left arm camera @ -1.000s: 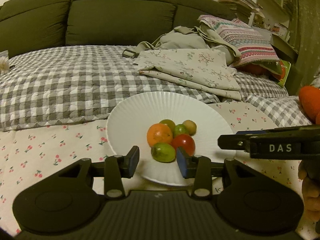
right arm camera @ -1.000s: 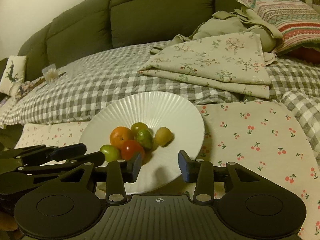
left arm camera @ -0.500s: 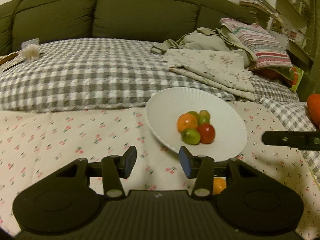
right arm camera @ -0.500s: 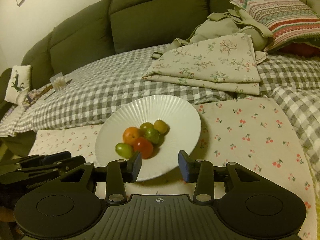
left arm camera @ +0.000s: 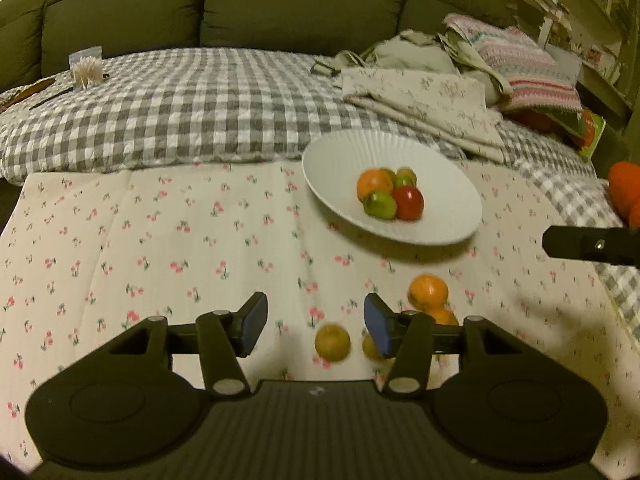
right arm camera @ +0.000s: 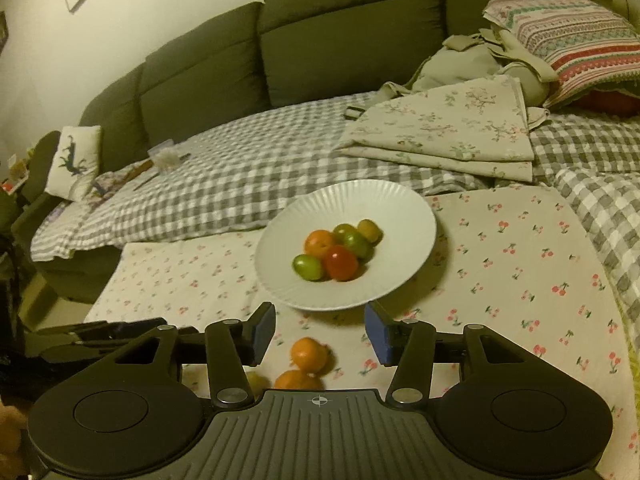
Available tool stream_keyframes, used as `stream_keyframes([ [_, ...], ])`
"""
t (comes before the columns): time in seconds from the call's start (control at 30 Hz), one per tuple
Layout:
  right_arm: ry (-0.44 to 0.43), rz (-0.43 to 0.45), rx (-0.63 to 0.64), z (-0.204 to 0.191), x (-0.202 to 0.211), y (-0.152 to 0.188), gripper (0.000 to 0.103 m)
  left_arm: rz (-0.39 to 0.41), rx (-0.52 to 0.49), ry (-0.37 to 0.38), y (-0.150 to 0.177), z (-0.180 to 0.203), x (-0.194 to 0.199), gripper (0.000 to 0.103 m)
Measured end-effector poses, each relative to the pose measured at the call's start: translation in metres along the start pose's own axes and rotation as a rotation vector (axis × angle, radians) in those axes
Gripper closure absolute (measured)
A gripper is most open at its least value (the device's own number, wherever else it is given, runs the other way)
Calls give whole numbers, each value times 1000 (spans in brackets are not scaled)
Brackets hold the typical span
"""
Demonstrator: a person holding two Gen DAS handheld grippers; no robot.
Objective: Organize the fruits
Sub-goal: 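Move both open tools back toward the remaining fruits on the cloth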
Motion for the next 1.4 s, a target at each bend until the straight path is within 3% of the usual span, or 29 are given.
stream_keyframes([
  [0.43,0,-57,111,-23,-5,28,40,-95,31,-2,16,-3,-22,46],
  [0.8,8,-105,154,-28,-19,42,40,-110,66,17,16,-4,-28,48],
  [1.17,21,-159,185,-30,-33,55,40,-111,155,64,14,-12,-38,58],
  [1.4,33,-176,197,-30,-43,60,40,-101,125,53,16,-7,-46,68],
])
Point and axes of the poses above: each gripper's, at about its wrist camera, not at the fingertips, and x roughly against the way its jaws point, z to its right, y to its underside, the point moved 6 cm from there along -x, roughly the way its jaws point, and after that the axes turned 6 degrees about -z, right-handed, at the moved point
